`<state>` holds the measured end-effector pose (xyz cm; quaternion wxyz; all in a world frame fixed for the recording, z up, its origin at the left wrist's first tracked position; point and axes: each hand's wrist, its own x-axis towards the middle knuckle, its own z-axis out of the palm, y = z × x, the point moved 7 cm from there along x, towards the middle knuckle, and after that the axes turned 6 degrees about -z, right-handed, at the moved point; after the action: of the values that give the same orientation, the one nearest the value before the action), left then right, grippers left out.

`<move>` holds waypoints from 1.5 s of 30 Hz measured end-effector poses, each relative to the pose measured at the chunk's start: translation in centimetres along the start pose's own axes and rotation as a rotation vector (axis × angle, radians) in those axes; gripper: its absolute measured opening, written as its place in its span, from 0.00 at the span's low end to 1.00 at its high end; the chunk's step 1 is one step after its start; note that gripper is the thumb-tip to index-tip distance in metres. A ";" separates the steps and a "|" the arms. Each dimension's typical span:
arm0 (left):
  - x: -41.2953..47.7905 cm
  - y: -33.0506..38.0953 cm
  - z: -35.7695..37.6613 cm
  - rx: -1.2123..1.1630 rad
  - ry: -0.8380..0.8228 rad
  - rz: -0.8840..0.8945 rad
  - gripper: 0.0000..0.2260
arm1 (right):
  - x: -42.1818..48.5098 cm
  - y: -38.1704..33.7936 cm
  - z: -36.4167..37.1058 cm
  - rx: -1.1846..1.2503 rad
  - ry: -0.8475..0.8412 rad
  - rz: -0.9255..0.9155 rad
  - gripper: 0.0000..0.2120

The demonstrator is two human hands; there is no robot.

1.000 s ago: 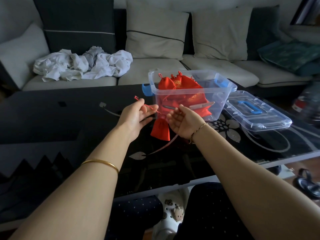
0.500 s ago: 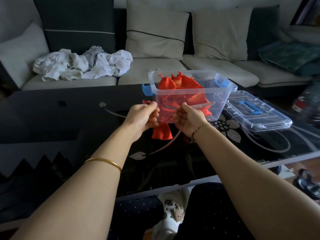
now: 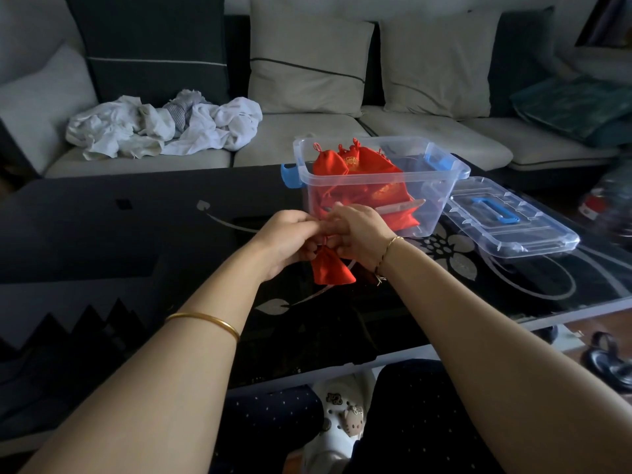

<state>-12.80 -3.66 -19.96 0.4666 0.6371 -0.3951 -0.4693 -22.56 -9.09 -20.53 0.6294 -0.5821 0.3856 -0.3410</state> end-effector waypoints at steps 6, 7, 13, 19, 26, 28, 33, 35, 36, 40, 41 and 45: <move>0.3 -0.3 -1.1 0.011 0.107 -0.012 0.05 | -0.3 -1.4 -0.1 -0.261 -0.053 -0.197 0.07; 0.4 -0.3 -1.3 0.006 0.129 -0.015 0.05 | -0.5 -1.7 0.0 -0.361 -0.060 -0.251 0.07; 0.5 -0.6 -1.6 -0.060 0.186 -0.060 0.06 | -0.7 -2.8 0.5 -0.692 -0.023 -0.501 0.08; 0.3 -0.5 -1.7 -0.157 0.206 -0.096 0.06 | -1.3 -3.5 1.1 -0.785 0.010 -0.619 0.07; 0.1 -0.1 -2.3 -0.165 0.258 -0.101 0.06 | -1.3 -3.9 2.3 -1.014 -0.062 -0.673 0.06; 0.2 0.2 -2.9 -0.136 0.304 -0.069 0.06 | -0.7 -3.2 1.8 -0.919 -0.058 -0.554 0.07; -0.4 1.9 -4.5 0.153 0.440 0.166 0.05 | 0.2 -0.4 0.0 -0.332 -0.014 -0.158 0.12; -1.0 3.3 -3.7 0.345 0.409 0.322 0.02 | 0.1 0.2 -0.2 -0.133 0.006 -0.058 0.13; -1.3 3.8 -3.0 0.425 0.384 0.389 0.02 | 0.0 0.3 -0.2 -0.075 0.013 -0.027 0.14; -1.1 4.1 -1.9 0.674 0.420 0.523 0.02 | 0.0 0.5 0.0 0.058 0.011 0.048 0.13; -1.0 4.0 -1.9 0.691 0.438 0.519 0.03 | -0.1 0.5 0.0 0.073 0.003 0.062 0.12; -0.8 3.6 -1.5 0.718 0.423 0.501 0.04 | -0.2 0.6 0.2 0.103 -0.033 0.070 0.12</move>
<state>-11.81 -3.44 -16.14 0.3860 0.7246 -0.5698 -0.0366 -22.51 -8.80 -21.07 0.6765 -0.5406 0.3770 -0.3286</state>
